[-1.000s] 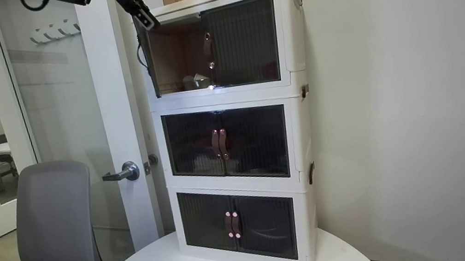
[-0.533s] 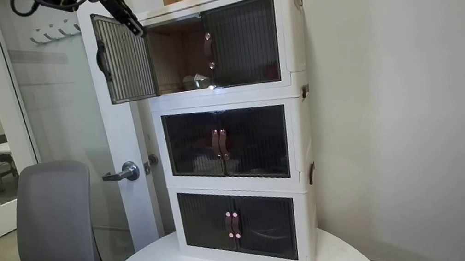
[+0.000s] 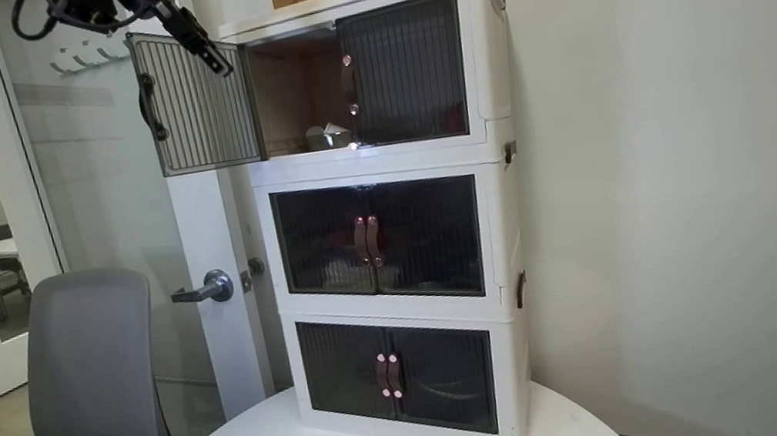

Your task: Open the doors of the top compartment of the cabinet.

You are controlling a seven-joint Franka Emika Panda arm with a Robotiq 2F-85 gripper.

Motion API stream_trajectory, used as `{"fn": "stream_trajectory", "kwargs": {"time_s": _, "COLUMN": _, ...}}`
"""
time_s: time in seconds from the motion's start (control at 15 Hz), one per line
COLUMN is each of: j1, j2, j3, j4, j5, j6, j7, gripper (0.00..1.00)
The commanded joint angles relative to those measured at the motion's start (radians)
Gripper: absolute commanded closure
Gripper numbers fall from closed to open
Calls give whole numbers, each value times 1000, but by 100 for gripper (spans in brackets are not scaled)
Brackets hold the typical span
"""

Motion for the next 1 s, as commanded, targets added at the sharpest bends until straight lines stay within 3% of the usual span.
{"fn": "stream_trajectory", "kwargs": {"time_s": 0.0, "j1": -16, "j2": -11, "j3": -23, "j4": 8, "j5": 30, "j6": 42, "j7": -20, "gripper": 0}}
{"fn": "stream_trajectory", "kwargs": {"time_s": 0.27, "j1": -40, "j2": -9, "j3": -40, "j4": -3, "j5": 26, "j6": 72, "j7": 15, "gripper": 0}}
{"fn": "stream_trajectory", "kwargs": {"time_s": 0.67, "j1": -67, "j2": -11, "j3": -130, "j4": -36, "j5": -2, "j6": 113, "j7": 55, "gripper": 0}}
{"fn": "stream_trajectory", "kwargs": {"time_s": 0.8, "j1": -70, "j2": -28, "j3": -158, "j4": -53, "j5": -8, "j6": 161, "j7": 32, "gripper": 0}}
{"fn": "stream_trajectory", "kwargs": {"time_s": 0.93, "j1": -70, "j2": -32, "j3": -132, "j4": -88, "j5": 29, "j6": 261, "j7": -46, "gripper": 0}}
